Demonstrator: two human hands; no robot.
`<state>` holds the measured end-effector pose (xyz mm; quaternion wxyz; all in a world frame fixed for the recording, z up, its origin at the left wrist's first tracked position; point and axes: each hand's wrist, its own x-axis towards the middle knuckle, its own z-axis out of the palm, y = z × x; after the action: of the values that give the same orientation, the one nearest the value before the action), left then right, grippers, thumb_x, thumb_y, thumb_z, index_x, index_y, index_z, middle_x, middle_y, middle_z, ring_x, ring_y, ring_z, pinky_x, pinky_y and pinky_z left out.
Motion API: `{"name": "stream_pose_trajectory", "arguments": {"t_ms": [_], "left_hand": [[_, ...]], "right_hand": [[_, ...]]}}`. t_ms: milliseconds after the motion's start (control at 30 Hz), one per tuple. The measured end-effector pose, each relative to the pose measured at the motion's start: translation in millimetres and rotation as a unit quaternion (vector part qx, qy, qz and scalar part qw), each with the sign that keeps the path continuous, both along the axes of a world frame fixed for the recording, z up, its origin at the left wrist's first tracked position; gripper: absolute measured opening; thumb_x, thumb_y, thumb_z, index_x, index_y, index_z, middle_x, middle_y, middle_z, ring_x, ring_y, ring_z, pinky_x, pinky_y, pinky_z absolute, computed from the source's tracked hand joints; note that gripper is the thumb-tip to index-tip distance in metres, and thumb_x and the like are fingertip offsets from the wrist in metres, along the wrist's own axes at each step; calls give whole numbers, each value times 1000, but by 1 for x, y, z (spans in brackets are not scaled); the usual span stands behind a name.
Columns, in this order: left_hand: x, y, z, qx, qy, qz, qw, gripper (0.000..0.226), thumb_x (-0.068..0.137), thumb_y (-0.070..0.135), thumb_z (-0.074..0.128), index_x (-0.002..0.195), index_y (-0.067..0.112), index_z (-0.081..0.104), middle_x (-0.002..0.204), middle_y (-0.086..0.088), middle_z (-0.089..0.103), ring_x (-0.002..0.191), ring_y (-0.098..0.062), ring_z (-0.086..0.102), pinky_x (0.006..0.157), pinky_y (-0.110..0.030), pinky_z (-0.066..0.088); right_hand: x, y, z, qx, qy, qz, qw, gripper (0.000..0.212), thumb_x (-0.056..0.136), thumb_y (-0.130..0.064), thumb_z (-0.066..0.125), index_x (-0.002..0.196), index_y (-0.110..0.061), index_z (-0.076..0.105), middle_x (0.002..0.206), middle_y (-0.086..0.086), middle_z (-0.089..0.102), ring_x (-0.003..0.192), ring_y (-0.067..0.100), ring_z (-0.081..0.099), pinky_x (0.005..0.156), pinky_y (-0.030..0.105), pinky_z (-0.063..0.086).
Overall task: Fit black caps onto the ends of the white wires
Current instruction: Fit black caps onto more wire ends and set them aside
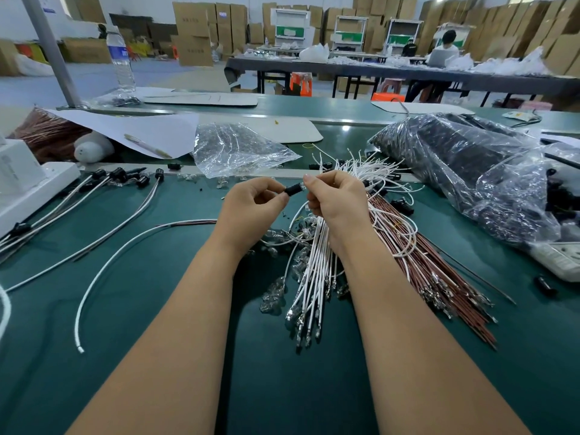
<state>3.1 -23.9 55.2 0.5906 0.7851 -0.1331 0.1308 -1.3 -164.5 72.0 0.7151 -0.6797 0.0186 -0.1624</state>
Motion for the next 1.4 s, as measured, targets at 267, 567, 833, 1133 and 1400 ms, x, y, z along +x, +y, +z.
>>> {"name": "stream_pose_trajectory", "arguments": {"t_ms": [267,567,833,1133,1400], "left_hand": [[-1,-2,1,18,-36,31,999,6,86,11,70,83,16,72,64,-1,61,53,-4,45,53,-14,38],[-1,1,2,1,-30,27,999,5,87,10,68,85,14,71,75,-5,71,55,-8,58,57,-18,49],[1,4,1,-13,-16,20,1000,3,84,6,71,87,8,72,70,-3,68,53,-1,51,58,-17,46],[-1,2,0,-49,-10,10,999,3,86,6,68,88,5,71,71,0,69,50,2,55,54,-12,46],[0,3,-2,-47,-1,-6,999,4,87,10,69,88,7,71,70,0,71,47,3,52,52,-7,39]], "right_hand": [[-2,0,1,-11,-5,15,1000,16,88,-11,68,74,-14,61,54,-5,60,46,5,53,48,17,44],[1,-3,0,-11,20,31,999,21,93,-10,60,73,-13,62,53,-5,58,45,5,50,46,16,43],[0,2,-5,-36,14,39,998,16,93,-11,62,78,-11,61,58,-3,61,47,3,56,50,17,47],[-1,3,-11,-47,6,38,998,18,95,-11,59,77,-11,59,59,-2,62,49,6,57,51,19,47],[-4,6,-9,-61,-15,50,997,20,96,-9,57,77,-10,56,61,4,58,50,9,52,53,25,44]]}}
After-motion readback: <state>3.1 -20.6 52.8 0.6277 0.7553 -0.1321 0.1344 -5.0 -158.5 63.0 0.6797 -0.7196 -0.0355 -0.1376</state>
